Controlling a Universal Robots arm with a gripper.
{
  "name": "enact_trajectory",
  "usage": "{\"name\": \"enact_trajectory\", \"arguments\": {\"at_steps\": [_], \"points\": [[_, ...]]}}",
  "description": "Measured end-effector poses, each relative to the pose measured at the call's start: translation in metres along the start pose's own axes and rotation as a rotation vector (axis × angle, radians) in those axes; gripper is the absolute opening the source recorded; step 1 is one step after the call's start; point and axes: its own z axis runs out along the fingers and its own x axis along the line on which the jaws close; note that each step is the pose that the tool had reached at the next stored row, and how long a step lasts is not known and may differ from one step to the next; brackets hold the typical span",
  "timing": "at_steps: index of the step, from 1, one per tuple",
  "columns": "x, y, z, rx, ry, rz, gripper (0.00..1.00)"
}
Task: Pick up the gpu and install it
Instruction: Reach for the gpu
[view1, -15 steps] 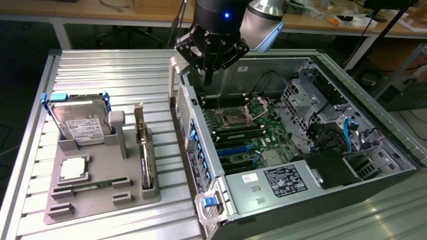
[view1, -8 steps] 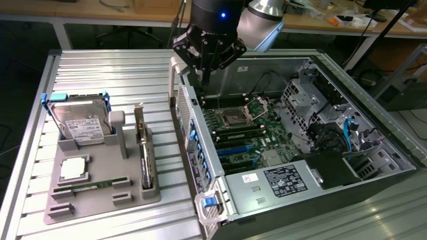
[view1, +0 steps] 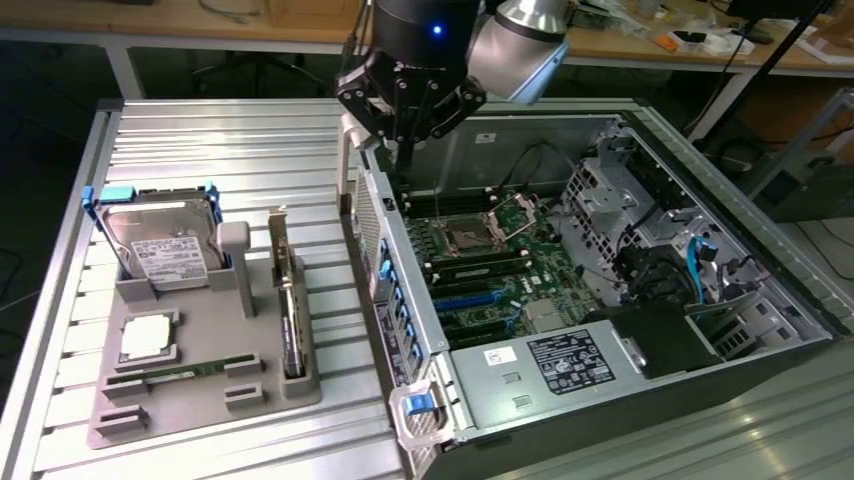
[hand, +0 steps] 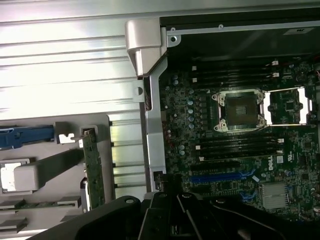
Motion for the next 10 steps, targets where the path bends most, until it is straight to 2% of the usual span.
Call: {"name": "enact_trajectory", "arguments": {"at_steps": [10], "points": [[0.0071,-0.0005,-0.0002,0.0001,0.0,0.0,0.11]]}}
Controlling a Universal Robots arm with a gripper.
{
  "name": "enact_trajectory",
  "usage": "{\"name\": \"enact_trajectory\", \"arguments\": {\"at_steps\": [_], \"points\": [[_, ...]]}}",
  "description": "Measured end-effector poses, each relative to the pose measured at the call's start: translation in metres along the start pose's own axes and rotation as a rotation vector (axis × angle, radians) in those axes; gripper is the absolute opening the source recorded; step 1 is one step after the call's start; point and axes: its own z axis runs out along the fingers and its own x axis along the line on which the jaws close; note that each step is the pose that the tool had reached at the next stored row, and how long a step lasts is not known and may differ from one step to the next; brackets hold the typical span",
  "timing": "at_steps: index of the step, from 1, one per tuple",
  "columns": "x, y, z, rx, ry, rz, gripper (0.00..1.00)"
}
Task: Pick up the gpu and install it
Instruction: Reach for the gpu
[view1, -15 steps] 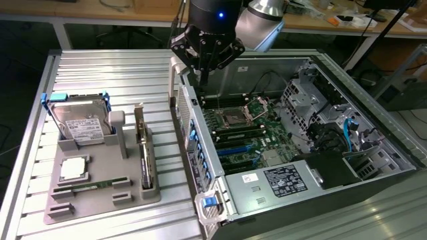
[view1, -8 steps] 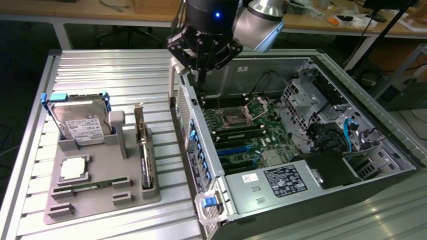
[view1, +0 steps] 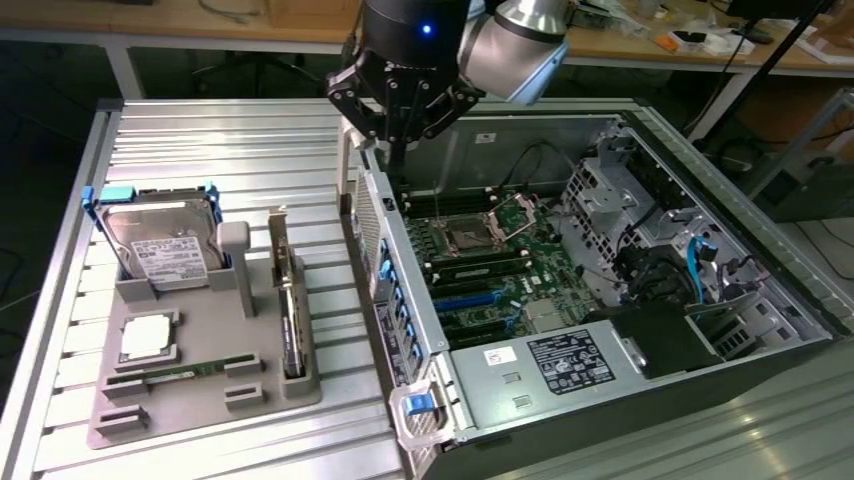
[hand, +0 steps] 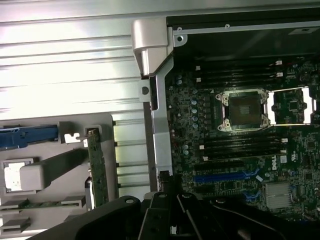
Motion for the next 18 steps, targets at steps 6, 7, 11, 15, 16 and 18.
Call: {"name": "enact_trajectory", "arguments": {"at_steps": [6,7,11,15,16,18], "points": [[0.004,-0.0003,-0.0001,0.0,-0.0001,0.0,0.11],[0.005,-0.0004,-0.0001,0.0,-0.0001,0.0,0.11],[0.015,-0.0012,-0.0004,0.0,-0.0001,0.0,0.11],[0.02,-0.0015,-0.0005,0.0,0.0,0.0,0.11],[0.021,-0.0015,-0.0005,-0.0001,-0.0001,0.0,0.11],[0.022,-0.0017,-0.0006,-0.0001,-0.0001,0.0,0.11]]}}
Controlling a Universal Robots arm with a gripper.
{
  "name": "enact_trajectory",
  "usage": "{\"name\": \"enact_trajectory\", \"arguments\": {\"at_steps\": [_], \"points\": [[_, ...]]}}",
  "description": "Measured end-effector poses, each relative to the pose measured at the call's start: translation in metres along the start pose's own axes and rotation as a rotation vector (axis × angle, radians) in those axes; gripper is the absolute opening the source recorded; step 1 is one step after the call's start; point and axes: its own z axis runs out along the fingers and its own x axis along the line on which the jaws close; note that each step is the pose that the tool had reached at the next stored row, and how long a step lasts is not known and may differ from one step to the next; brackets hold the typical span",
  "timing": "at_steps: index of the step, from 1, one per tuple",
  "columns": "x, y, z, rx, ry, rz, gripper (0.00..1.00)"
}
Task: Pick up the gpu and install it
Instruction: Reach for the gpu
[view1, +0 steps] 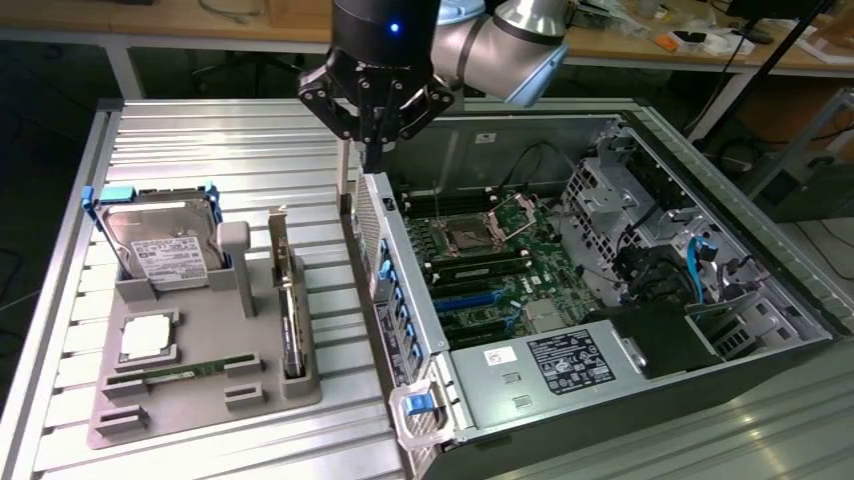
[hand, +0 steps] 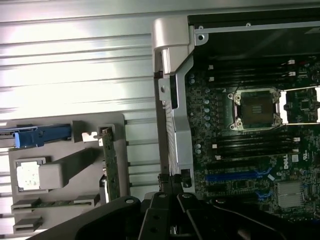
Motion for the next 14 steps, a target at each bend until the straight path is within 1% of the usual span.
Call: {"name": "enact_trajectory", "arguments": {"at_steps": [14], "points": [[0.0107,-0.0008,-0.0003,0.0,0.0,0.0,0.11]]}}
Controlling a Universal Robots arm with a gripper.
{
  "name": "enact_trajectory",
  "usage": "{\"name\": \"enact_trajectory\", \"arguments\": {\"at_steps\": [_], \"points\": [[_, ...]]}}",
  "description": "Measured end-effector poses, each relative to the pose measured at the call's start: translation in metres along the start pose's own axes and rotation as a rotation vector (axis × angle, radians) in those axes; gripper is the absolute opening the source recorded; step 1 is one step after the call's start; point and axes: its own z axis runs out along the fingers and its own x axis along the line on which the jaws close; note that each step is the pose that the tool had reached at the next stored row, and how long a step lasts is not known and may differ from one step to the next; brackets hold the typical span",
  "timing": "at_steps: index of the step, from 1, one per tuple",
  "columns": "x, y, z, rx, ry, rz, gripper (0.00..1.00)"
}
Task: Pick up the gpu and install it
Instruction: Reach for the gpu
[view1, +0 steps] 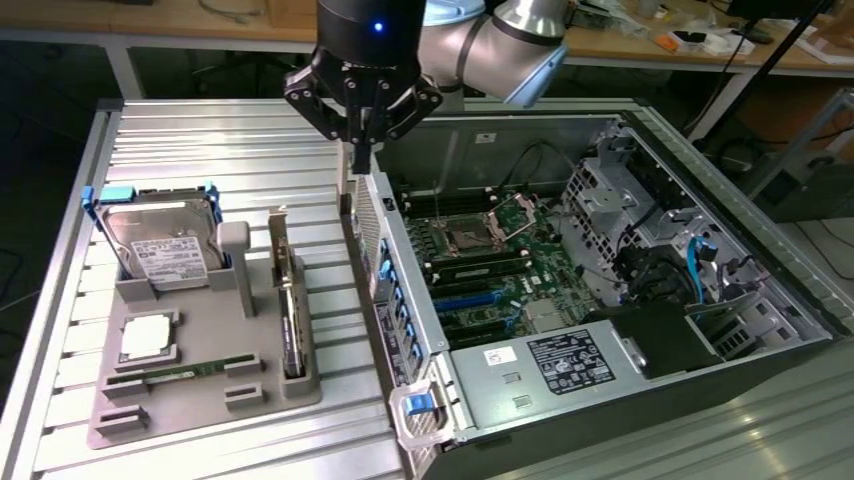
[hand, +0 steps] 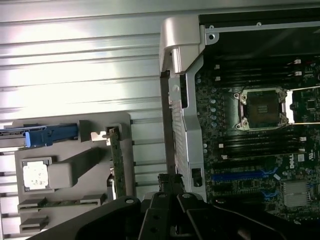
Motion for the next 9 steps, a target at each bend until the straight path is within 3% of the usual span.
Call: {"name": "enact_trajectory", "arguments": {"at_steps": [9], "points": [[0.0081,-0.0006,-0.0002,0.0,0.0,0.0,0.11]]}}
